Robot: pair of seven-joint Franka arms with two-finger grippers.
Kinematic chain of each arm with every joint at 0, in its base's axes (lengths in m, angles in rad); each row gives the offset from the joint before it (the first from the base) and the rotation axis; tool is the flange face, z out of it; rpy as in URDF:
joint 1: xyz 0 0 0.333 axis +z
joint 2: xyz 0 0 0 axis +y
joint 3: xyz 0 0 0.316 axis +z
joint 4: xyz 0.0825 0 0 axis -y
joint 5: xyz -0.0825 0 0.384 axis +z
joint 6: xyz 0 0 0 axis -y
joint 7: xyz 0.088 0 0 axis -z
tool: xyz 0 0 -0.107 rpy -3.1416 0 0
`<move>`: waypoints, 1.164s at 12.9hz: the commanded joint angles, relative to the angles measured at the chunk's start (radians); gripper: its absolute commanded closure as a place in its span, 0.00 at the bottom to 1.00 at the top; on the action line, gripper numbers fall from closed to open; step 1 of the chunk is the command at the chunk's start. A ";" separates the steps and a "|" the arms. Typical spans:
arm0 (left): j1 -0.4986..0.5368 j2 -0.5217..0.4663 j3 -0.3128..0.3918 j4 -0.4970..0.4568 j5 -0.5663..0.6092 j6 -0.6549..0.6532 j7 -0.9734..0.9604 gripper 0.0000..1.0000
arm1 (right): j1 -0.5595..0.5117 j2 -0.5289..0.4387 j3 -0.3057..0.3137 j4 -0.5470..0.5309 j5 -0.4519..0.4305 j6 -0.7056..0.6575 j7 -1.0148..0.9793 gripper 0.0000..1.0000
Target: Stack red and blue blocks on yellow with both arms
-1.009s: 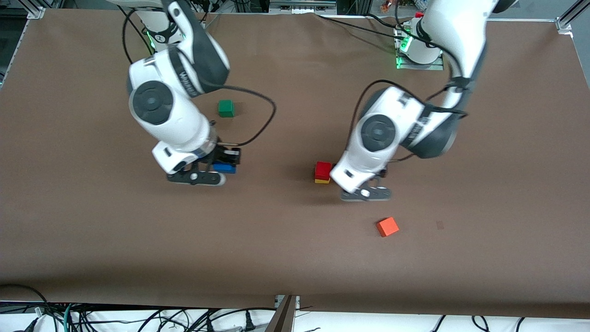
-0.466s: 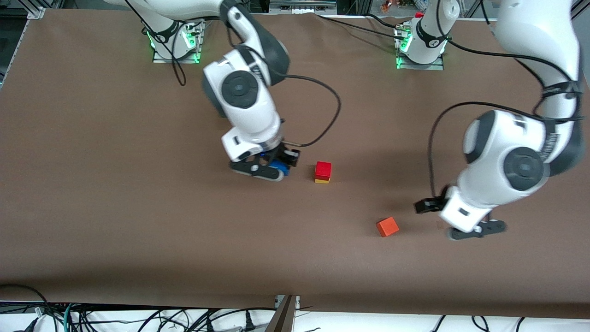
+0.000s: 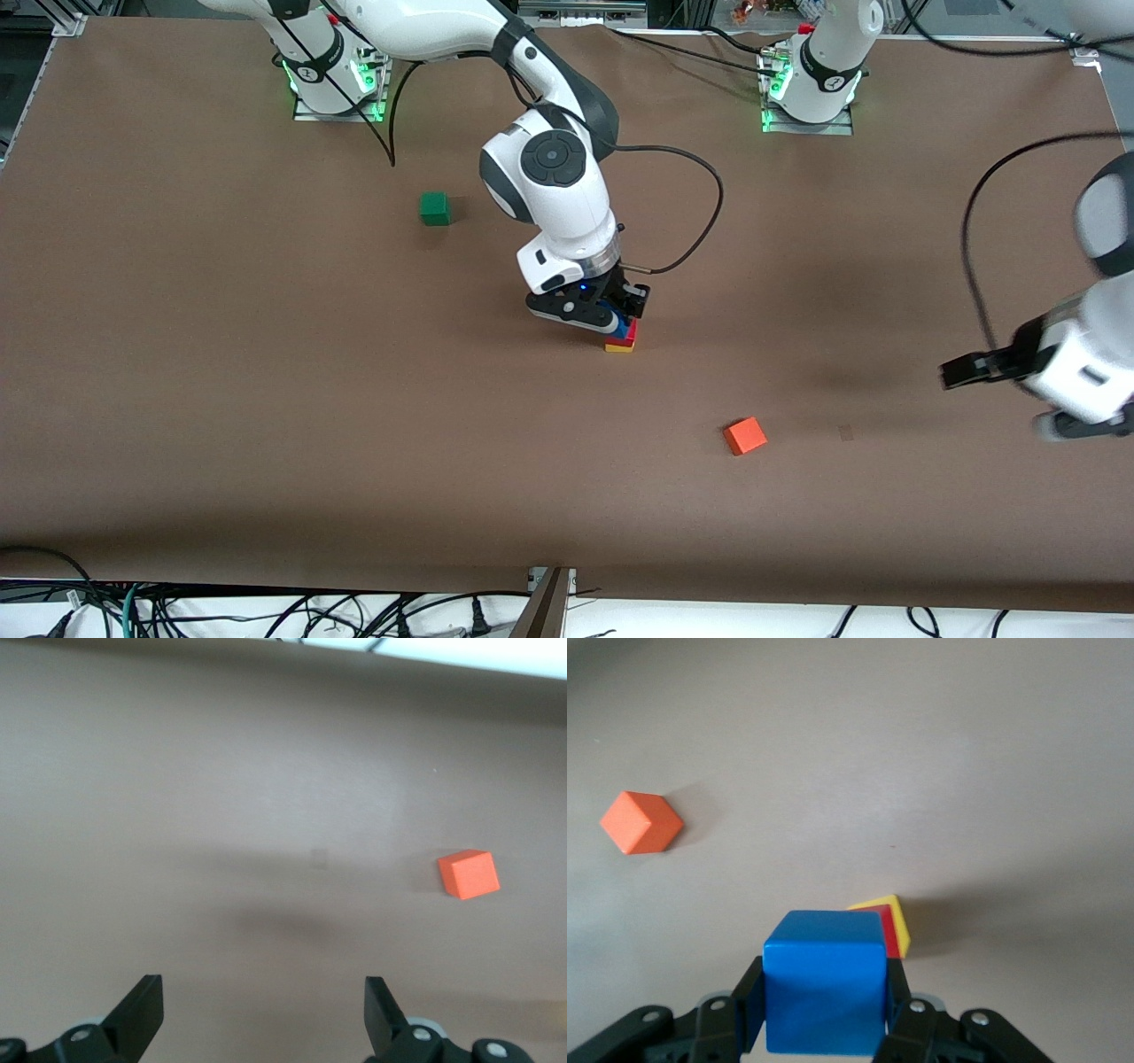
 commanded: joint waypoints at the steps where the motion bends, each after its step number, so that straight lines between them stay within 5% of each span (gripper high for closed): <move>1: -0.075 -0.154 0.142 -0.088 -0.090 -0.047 0.038 0.00 | 0.027 0.056 -0.014 0.064 0.002 0.039 0.025 0.57; 6: -0.095 -0.297 0.192 -0.304 -0.169 -0.055 0.185 0.00 | 0.046 0.080 -0.015 0.060 -0.047 0.039 0.023 0.56; 15: -0.077 -0.246 0.187 -0.263 -0.175 -0.060 0.196 0.00 | 0.049 0.087 -0.014 0.047 -0.107 0.030 0.017 0.55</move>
